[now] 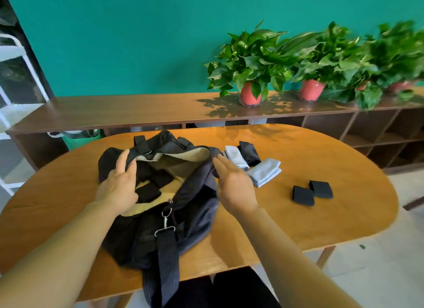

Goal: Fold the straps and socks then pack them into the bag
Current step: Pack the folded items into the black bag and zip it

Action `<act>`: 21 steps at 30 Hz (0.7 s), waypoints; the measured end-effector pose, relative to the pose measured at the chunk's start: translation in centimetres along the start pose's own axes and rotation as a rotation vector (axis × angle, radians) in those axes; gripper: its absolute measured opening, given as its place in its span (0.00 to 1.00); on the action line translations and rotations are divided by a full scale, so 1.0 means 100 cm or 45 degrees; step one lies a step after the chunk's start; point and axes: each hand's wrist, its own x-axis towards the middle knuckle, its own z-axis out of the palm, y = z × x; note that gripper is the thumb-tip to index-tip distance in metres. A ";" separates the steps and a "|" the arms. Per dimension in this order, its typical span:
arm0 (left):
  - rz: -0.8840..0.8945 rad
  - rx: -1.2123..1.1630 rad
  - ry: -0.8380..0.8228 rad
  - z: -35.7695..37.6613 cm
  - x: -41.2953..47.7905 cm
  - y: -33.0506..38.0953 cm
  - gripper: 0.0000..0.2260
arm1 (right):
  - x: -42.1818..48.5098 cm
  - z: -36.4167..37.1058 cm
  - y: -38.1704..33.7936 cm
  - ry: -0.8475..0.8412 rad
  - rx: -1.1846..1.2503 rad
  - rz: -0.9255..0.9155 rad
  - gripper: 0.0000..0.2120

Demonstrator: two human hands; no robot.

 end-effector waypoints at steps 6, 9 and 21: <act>0.030 0.067 -0.018 0.019 0.002 0.015 0.36 | -0.055 -0.025 0.094 0.077 -0.304 0.384 0.24; 0.027 0.048 0.022 0.027 0.008 0.012 0.37 | -0.073 -0.033 0.125 -0.091 -0.431 0.603 0.26; 0.047 -0.012 0.070 0.028 0.018 -0.001 0.37 | -0.075 -0.037 0.167 -0.352 -0.611 0.852 0.18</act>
